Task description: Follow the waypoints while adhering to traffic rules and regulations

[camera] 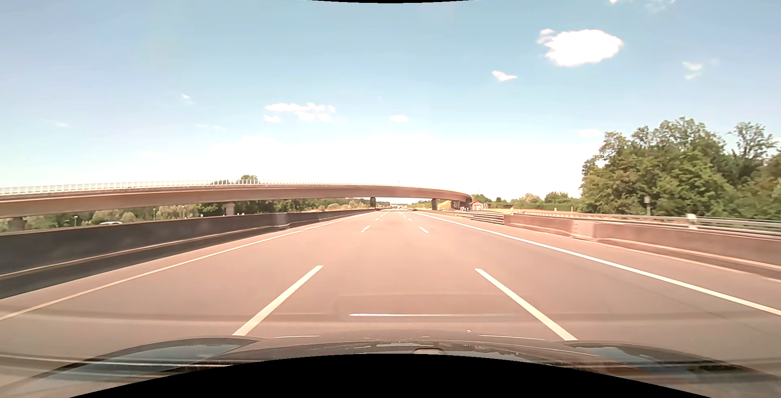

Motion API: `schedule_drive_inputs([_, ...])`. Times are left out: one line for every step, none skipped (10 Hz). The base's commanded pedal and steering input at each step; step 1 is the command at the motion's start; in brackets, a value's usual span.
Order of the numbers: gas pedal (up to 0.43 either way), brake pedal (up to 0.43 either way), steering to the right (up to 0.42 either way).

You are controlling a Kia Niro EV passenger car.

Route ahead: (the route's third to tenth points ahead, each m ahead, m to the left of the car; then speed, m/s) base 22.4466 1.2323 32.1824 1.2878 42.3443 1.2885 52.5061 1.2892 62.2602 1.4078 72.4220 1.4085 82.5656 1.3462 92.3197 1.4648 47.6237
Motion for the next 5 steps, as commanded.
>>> schedule_drive_inputs([0.598, 0.0, 0.002])
schedule_drive_inputs([0.598, 0.0, 0.002])
schedule_drive_inputs([0.598, 0.0, 0.001])
schedule_drive_inputs([0.598, 0.0, 0.001])
schedule_drive_inputs([0.598, 0.0, 0.0])
